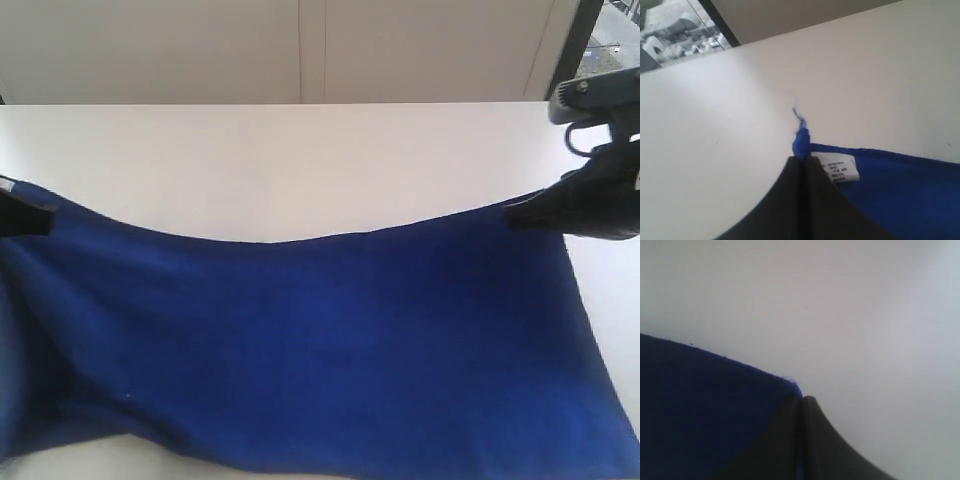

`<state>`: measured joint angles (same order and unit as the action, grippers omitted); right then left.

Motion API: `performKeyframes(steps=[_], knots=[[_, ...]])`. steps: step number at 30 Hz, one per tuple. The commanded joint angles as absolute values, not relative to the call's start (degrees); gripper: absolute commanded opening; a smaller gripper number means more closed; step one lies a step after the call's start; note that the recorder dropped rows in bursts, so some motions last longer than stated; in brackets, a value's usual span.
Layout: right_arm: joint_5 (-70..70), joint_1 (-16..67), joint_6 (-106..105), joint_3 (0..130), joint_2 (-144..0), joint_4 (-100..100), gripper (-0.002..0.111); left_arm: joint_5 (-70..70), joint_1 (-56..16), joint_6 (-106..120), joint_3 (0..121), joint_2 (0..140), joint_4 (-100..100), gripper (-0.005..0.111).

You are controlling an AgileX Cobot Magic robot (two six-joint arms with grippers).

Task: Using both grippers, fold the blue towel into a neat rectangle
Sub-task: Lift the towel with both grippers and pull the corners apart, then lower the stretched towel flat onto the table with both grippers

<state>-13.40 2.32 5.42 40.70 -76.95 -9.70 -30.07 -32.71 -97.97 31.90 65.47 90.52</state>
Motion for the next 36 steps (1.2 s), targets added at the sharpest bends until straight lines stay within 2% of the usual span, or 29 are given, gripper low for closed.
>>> performKeyframes(steps=[1, 8, 15, 22, 27, 36], knots=[[-5.71, 0.43, 6.84, 41.25, -84.83, -11.8, 0.0, -35.96, -32.18, -110.6, 33.42, 76.26, 99.95, 0.0], [-0.55, -2.31, 7.78, 45.37, -93.7, -11.8, 0.0, -27.8, -25.83, -110.49, 43.41, 89.84, 99.95, 0.0], [-0.95, -2.45, 7.78, 49.58, -98.47, -11.8, 0.0, 2.68, -13.59, -112.2, 55.72, 96.56, 99.95, 0.0], [-2.09, -2.81, 7.67, 50.69, -99.73, -11.8, 0.0, 20.86, -1.08, -121.14, 62.37, 100.63, 99.95, 0.0], [-1.44, -2.81, 7.67, 50.69, -99.7, -11.8, 0.0, 23.05, 2.76, -120.95, 62.77, 105.53, 99.95, 0.0], [3.5, -4.16, 6.23, 50.83, -101.52, -11.8, 0.0, 22.92, 2.73, -114.24, 63.14, 110.25, 99.95, 0.0]])
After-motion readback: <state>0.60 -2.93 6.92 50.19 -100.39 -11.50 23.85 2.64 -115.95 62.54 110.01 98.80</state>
